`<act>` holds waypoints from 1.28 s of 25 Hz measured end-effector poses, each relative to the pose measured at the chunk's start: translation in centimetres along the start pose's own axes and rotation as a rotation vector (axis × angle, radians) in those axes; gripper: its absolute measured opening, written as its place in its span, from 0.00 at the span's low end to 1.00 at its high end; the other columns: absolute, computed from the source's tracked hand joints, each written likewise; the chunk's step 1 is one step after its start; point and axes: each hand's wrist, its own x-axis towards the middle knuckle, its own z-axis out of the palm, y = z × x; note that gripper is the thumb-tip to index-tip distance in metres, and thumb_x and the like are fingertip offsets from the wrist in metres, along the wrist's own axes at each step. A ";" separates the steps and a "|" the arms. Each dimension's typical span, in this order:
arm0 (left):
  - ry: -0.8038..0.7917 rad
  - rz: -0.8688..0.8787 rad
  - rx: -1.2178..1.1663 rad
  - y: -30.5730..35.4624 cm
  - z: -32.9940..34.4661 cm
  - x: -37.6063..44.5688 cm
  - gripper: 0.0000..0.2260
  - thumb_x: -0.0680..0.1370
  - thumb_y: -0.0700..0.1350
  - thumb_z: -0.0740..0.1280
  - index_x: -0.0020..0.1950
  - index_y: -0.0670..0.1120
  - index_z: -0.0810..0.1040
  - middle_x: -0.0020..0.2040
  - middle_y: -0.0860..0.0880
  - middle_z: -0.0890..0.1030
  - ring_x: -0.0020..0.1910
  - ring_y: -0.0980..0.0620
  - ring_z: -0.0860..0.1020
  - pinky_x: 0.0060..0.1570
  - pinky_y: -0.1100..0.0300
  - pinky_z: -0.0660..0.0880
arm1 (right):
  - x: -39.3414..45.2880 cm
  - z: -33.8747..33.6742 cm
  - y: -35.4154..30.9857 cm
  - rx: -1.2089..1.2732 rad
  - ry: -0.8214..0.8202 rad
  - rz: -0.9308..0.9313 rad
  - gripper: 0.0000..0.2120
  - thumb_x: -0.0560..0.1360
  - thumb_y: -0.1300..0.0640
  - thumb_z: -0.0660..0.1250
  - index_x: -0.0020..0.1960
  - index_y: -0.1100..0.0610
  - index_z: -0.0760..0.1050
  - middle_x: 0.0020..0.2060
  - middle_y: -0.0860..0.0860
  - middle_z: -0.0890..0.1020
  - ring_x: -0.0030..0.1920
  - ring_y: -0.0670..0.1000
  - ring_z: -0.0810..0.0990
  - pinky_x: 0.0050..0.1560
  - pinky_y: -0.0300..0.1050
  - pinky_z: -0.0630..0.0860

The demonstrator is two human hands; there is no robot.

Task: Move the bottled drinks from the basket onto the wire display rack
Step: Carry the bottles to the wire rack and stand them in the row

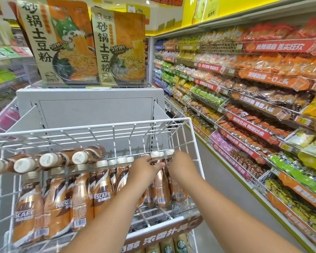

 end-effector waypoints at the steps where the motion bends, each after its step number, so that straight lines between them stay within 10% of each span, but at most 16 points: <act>1: -0.001 0.000 -0.001 0.0 -0.1 -0.1 0.36 0.73 0.60 0.77 0.76 0.45 0.72 0.73 0.46 0.76 0.68 0.44 0.77 0.67 0.49 0.74 | -0.1 0.1 0.2 0.025 0.001 -0.002 0.16 0.81 0.61 0.66 0.68 0.60 0.72 0.60 0.58 0.80 0.55 0.58 0.82 0.42 0.45 0.74; 8: -0.023 0.015 -0.007 0.2 -0.9 -0.9 0.33 0.75 0.56 0.76 0.77 0.47 0.71 0.72 0.47 0.77 0.62 0.45 0.81 0.63 0.46 0.78 | -1.0 0.1 1.2 0.192 0.011 -0.078 0.27 0.83 0.54 0.64 0.80 0.56 0.62 0.65 0.56 0.79 0.49 0.52 0.76 0.41 0.43 0.71; 15: -0.004 0.152 0.177 -0.4 -1.6 -2.0 0.30 0.79 0.58 0.70 0.78 0.49 0.69 0.68 0.49 0.78 0.62 0.48 0.79 0.61 0.53 0.76 | -2.3 -0.4 2.2 0.202 0.003 -0.173 0.28 0.83 0.52 0.64 0.80 0.55 0.62 0.75 0.53 0.71 0.71 0.55 0.74 0.63 0.43 0.71; 23: -0.004 0.476 0.690 -2.5 -3.4 -3.9 0.32 0.82 0.60 0.63 0.83 0.54 0.55 0.83 0.48 0.56 0.82 0.46 0.54 0.78 0.48 0.57 | -5.2 0.3 3.8 -0.078 0.045 -0.401 0.26 0.85 0.49 0.58 0.81 0.54 0.59 0.83 0.50 0.54 0.82 0.51 0.52 0.79 0.48 0.56; 32: 0.132 0.492 0.899 -3.5 -4.3 -11.1 0.33 0.82 0.65 0.54 0.84 0.57 0.47 0.84 0.49 0.40 0.82 0.45 0.35 0.80 0.44 0.37 | -10.3 -0.4 6.4 -0.229 0.083 -0.516 0.34 0.83 0.38 0.56 0.84 0.49 0.50 0.84 0.48 0.47 0.83 0.53 0.41 0.82 0.55 0.50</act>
